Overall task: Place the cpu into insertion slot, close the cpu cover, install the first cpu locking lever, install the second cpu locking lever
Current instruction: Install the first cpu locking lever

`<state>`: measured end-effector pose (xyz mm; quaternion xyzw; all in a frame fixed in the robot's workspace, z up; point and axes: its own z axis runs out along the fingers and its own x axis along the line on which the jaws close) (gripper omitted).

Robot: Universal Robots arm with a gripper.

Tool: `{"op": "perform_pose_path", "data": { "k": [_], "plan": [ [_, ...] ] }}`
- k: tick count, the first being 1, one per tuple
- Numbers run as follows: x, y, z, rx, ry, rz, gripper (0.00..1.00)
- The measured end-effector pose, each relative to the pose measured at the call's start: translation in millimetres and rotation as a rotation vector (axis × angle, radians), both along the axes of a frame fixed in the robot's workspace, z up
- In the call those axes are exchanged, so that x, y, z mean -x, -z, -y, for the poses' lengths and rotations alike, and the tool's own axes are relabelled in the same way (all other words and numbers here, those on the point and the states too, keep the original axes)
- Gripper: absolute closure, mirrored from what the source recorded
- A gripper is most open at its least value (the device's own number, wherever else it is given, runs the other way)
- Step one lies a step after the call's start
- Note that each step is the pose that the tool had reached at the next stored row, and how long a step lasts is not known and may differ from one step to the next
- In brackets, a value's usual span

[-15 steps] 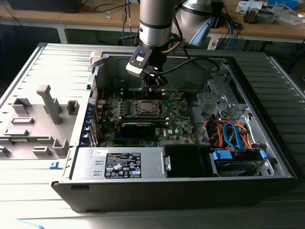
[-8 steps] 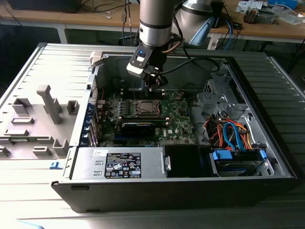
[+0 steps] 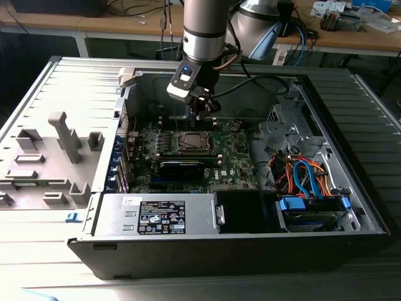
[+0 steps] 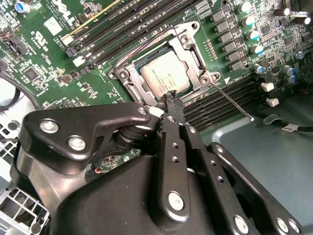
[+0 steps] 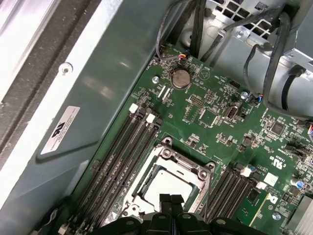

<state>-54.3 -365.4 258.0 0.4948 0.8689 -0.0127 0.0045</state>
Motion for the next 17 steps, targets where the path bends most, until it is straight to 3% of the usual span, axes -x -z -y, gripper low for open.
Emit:
{"op": "perform_pose_path", "data": {
  "k": [17],
  "plan": [
    [0.0,0.0,0.0,0.0,-0.027,0.0,0.89]
  ]
}}
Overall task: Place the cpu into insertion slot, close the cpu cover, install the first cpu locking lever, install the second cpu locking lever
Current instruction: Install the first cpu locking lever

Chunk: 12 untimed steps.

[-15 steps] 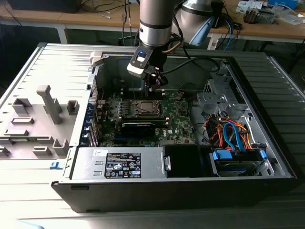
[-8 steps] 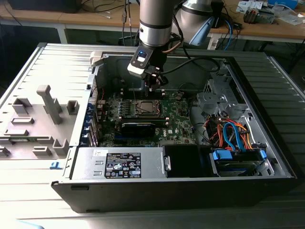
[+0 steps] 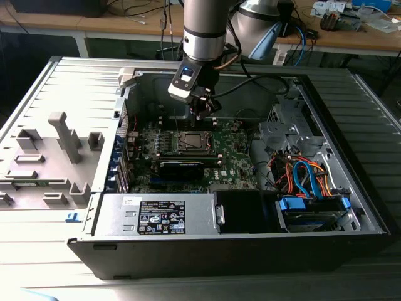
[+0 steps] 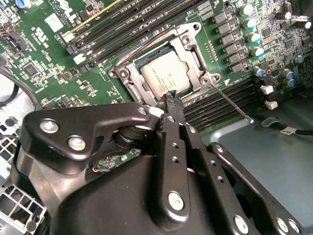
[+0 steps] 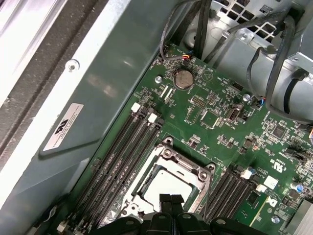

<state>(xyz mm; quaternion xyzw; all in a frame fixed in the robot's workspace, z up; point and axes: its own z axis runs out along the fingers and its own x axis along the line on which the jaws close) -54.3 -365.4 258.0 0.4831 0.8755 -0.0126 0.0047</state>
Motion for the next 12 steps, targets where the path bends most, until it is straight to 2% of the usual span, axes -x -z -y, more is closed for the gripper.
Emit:
{"op": "perform_pose_path", "data": {
  "k": [12],
  "plan": [
    [0.0,0.0,0.0,0.0,-0.021,-0.0001,0.89]
  ]
}}
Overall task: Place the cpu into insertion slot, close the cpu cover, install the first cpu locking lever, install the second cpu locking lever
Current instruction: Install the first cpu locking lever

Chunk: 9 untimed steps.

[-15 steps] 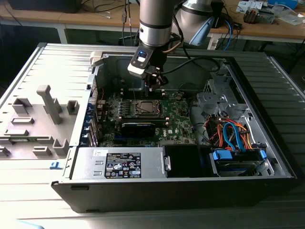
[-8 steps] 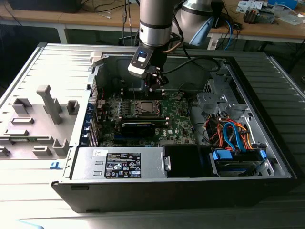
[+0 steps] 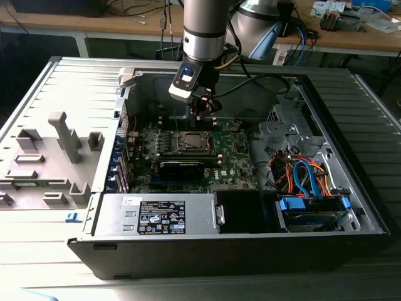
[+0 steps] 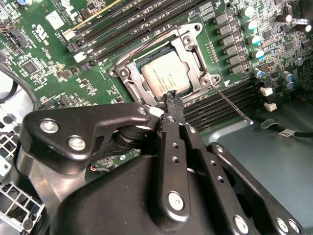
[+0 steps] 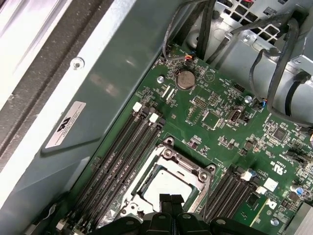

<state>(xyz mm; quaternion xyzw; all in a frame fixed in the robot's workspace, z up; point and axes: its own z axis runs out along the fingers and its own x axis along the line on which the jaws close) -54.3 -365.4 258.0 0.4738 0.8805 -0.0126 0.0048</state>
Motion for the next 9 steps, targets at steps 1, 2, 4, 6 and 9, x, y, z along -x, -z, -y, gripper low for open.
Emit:
{"op": "perform_pose_path", "data": {
  "k": [1,2,4,6,9],
  "plan": [
    [0.0,0.0,0.0,0.0,-0.002,0.0,0.89],
    [0.0,0.0,0.0,0.0,-0.005,0.0001,0.89],
    [0.0,0.0,0.0,0.0001,-0.009,0.0,0.89],
    [0.0,0.0,0.0,0.0,-0.013,0.0001,0.89],
    [0.0,0.0,0.0,0.0,-0.018,0.0,0.89]
  ]
}}
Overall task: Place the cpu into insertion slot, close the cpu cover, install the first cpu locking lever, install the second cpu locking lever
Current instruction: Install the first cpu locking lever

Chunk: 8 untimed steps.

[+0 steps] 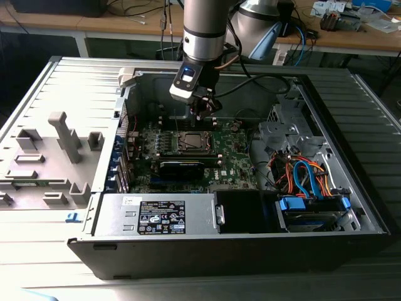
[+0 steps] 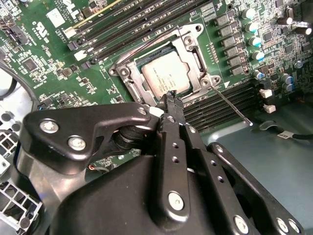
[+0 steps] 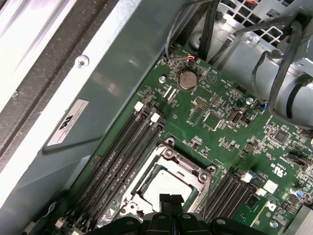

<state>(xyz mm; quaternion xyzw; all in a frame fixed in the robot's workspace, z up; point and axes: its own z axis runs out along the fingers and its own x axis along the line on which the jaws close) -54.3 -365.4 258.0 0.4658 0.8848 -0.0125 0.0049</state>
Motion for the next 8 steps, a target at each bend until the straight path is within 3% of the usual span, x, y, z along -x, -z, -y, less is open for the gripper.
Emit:
{"op": "perform_pose_path", "data": {
  "k": [8],
  "plan": [
    [0.0,0.0,0.0,0.0,-0.015,0.0,0.89]
  ]
}}
